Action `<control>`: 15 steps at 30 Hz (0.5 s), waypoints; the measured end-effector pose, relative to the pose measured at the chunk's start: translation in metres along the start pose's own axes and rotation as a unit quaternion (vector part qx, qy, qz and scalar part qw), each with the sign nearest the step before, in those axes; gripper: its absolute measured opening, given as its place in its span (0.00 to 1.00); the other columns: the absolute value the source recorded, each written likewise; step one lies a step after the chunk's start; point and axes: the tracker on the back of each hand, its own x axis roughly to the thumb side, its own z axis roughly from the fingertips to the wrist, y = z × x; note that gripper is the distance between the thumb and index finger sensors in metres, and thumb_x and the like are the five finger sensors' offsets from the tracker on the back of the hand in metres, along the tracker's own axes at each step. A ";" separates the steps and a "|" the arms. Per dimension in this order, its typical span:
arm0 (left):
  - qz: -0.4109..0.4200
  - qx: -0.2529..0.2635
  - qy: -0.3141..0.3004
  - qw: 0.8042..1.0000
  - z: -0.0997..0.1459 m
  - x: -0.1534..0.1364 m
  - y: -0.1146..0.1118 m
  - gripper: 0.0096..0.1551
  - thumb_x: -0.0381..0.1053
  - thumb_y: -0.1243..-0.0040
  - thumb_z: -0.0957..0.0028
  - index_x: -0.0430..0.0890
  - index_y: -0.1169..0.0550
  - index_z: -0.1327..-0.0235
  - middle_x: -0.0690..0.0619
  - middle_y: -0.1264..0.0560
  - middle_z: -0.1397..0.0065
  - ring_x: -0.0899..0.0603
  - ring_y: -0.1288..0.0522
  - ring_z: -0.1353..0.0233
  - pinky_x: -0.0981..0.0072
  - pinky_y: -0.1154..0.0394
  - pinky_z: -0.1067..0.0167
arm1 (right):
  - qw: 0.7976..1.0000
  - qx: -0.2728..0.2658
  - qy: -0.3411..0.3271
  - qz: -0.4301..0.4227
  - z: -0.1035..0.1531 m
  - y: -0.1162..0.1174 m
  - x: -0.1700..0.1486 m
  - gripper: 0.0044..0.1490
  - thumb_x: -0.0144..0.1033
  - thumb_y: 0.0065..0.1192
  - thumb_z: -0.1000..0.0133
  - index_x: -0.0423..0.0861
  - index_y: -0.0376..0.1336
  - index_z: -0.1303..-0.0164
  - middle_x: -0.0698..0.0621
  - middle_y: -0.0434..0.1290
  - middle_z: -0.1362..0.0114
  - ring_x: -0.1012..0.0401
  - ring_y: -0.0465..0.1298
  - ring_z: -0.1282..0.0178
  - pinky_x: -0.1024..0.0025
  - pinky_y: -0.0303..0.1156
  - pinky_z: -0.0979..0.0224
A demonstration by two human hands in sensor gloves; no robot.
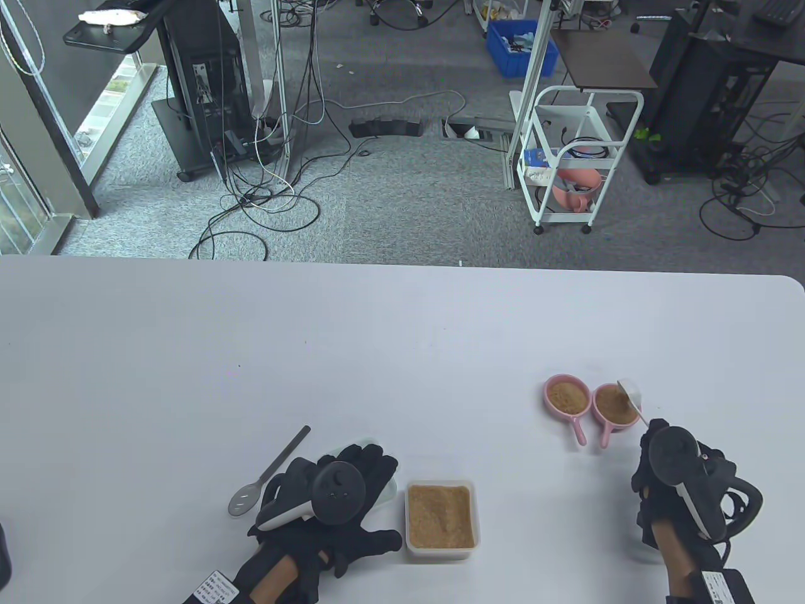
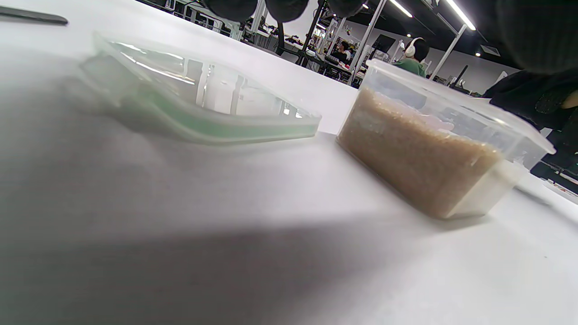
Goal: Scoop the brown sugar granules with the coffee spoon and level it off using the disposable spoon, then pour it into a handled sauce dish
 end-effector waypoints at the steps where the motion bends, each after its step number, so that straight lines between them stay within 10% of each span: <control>1: 0.000 0.000 0.000 1.000 0.000 0.000 0.000 0.65 0.87 0.51 0.63 0.61 0.56 0.16 0.54 0.57 0.10 0.34 0.53 0.10 0.37 0.54 0.19 | 1.000 -0.005 -0.003 0.010 0.001 -0.001 0.002 0.25 0.41 0.76 0.51 0.48 0.79 0.43 0.50 0.85 0.62 0.52 0.81 0.70 0.48 0.73 0.44; 15: -0.001 -0.001 -0.001 1.000 0.000 0.000 -0.001 0.65 0.87 0.51 0.63 0.61 0.56 0.16 0.54 0.57 0.10 0.34 0.53 0.10 0.37 0.54 0.19 | 0.998 -0.056 -0.019 0.031 0.007 -0.007 0.010 0.25 0.41 0.78 0.52 0.50 0.80 0.44 0.50 0.85 0.61 0.51 0.82 0.70 0.48 0.73 0.44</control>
